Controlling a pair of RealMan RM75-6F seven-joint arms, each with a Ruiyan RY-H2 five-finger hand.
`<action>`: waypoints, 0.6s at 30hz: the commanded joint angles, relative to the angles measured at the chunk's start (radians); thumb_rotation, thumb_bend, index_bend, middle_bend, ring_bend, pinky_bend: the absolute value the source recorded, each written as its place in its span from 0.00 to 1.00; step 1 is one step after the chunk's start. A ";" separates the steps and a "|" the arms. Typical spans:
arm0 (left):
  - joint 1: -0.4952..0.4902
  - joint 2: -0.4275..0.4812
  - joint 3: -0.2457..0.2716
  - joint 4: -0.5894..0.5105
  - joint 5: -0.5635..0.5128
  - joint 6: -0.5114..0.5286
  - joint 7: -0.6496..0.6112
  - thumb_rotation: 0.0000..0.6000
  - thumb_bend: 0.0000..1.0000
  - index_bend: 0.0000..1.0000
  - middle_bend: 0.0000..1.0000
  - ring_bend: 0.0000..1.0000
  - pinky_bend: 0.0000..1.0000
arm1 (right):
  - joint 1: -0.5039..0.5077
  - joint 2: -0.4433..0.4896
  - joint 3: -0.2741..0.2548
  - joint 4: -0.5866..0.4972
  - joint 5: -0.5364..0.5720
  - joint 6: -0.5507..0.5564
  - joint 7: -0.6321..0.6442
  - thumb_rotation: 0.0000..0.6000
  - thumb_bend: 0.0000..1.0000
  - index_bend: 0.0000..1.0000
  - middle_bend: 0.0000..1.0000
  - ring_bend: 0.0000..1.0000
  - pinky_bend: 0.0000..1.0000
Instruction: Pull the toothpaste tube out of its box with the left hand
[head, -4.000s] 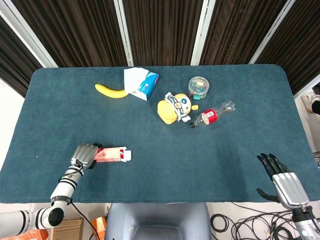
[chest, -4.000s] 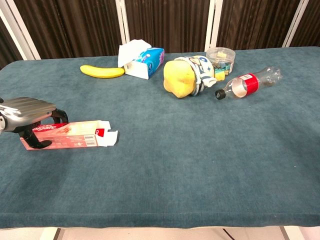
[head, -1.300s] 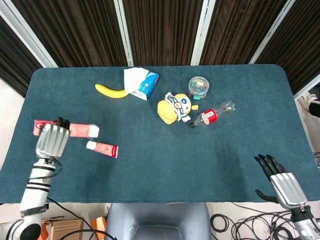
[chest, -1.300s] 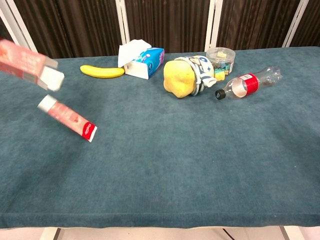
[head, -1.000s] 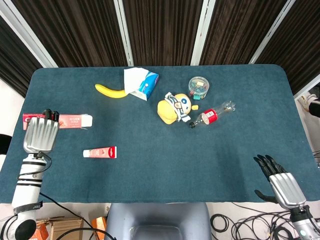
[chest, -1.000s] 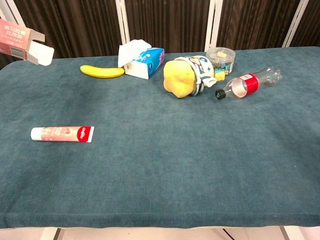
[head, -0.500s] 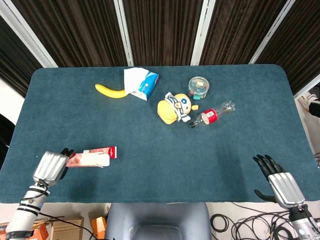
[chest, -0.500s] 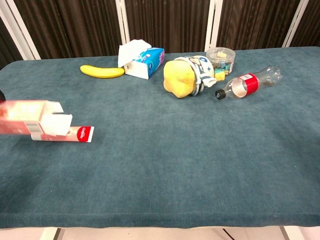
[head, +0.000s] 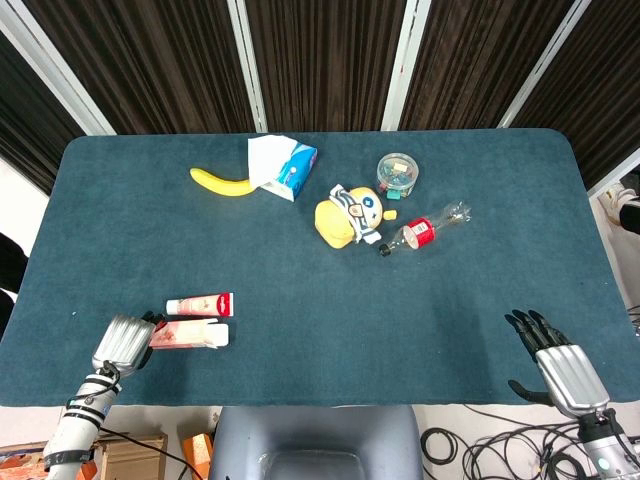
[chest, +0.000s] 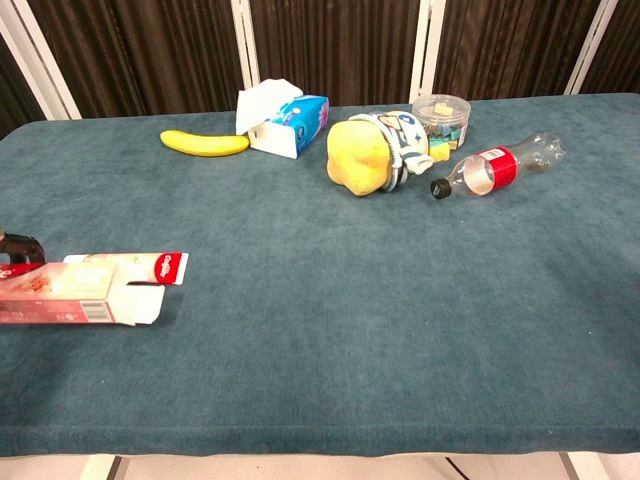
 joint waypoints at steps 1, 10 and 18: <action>-0.005 -0.002 0.001 0.006 -0.019 -0.025 -0.001 1.00 0.45 0.46 0.47 0.95 0.99 | -0.001 0.000 0.001 0.000 0.002 0.001 0.000 1.00 0.13 0.00 0.05 0.00 0.24; -0.009 0.008 0.004 0.008 -0.035 -0.065 -0.030 1.00 0.35 0.13 0.35 0.94 0.99 | 0.007 0.004 -0.003 0.004 -0.008 -0.007 0.013 1.00 0.13 0.00 0.05 0.00 0.24; 0.016 0.093 0.006 -0.086 -0.028 -0.019 -0.056 1.00 0.27 0.00 0.13 0.78 0.87 | 0.006 0.001 -0.003 0.009 -0.011 -0.001 0.016 1.00 0.13 0.00 0.05 0.00 0.24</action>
